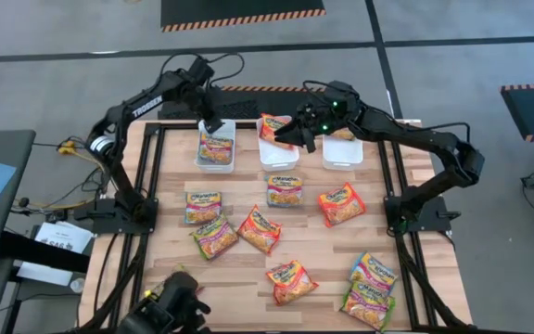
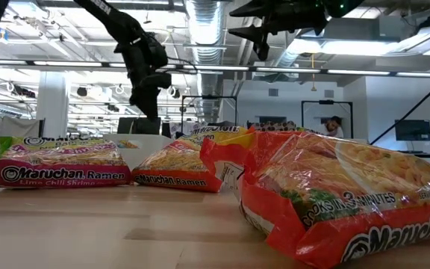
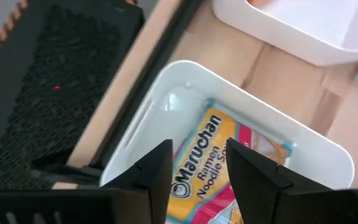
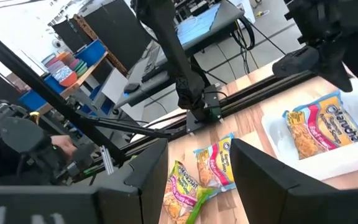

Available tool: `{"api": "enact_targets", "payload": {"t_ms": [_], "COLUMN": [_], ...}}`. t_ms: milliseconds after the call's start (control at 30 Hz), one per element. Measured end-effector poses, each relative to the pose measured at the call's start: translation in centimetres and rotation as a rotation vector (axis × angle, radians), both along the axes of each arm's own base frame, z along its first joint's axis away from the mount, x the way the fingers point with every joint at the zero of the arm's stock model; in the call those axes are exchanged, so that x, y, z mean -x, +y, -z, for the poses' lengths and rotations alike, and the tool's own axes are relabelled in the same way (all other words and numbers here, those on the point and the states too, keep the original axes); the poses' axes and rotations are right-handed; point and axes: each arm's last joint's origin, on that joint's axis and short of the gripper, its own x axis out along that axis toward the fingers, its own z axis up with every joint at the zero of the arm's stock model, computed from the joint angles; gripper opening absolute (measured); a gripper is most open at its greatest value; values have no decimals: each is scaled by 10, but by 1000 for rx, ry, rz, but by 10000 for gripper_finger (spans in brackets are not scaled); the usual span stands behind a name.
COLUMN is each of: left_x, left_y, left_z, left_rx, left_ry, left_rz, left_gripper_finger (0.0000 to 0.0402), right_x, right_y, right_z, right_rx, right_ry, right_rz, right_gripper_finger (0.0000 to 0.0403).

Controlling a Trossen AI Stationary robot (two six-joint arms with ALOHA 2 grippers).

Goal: Sort Maruchan noodles
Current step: Adjust the blue noodle pack in the left white bin

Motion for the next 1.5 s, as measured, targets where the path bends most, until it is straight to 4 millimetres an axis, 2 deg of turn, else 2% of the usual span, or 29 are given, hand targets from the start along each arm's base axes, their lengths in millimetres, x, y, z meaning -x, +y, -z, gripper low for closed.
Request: {"api": "enact_targets", "payload": {"t_ms": [200, 533, 1333, 1500], "left_x": [-5, -7, -13, -16], "left_y": [6, 9, 11, 14], "left_z": [19, 51, 67, 86], "left_rx": [74, 178, 122, 175], "left_ry": [1, 126, 157, 191], "left_rz": [35, 57, 78, 66], "left_gripper_finger": [161, 156, 155, 155], "right_x": [0, 0, 0, 0], "right_y": [0, -1, 0, 0], "right_z": [1, 1, 4, 4], "right_rx": [-3, -1, -5, -5], "right_ry": [9, 16, 46, 46], "right_rz": [6, 34, 74, 74], "right_gripper_finger": [199, 199, 199, 199]}}
